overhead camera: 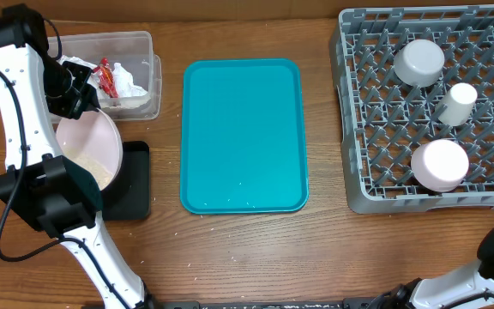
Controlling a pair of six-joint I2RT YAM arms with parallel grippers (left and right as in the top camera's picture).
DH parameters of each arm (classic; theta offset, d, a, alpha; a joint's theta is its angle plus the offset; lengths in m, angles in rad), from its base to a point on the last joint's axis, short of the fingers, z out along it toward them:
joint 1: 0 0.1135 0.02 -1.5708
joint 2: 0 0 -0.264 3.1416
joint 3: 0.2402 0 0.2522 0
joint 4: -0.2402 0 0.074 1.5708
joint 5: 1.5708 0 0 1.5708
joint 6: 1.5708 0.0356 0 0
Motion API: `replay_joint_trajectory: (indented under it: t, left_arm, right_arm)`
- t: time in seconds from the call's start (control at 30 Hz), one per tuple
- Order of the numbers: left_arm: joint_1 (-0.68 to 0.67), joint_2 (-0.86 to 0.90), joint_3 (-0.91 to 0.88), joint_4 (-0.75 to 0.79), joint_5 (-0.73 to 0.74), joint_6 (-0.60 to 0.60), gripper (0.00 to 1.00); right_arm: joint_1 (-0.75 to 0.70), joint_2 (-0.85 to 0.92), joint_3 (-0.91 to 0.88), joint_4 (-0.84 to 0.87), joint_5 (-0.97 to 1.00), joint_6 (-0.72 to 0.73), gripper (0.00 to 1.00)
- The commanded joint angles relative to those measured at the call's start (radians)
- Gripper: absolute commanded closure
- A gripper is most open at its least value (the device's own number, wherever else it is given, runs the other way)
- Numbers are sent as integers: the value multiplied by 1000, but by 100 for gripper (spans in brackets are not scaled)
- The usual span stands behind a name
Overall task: Sort waste into correct bins and load items into the dishwasher
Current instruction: 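Tilt the plate with the left gripper to pour rice onto the black tray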
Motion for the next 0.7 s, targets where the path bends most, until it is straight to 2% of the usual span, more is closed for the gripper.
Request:
replay_joint_trajectory:
  t: [0.0, 0.67]
  left_arm:
    - [5, -21, -9, -8, 35, 34, 96]
    - [45, -21, -10, -14, 209, 176, 96]
  right_arm:
    - [3, -5, 8, 3, 5, 4, 0]
    - [3, -5, 8, 3, 5, 4, 0]
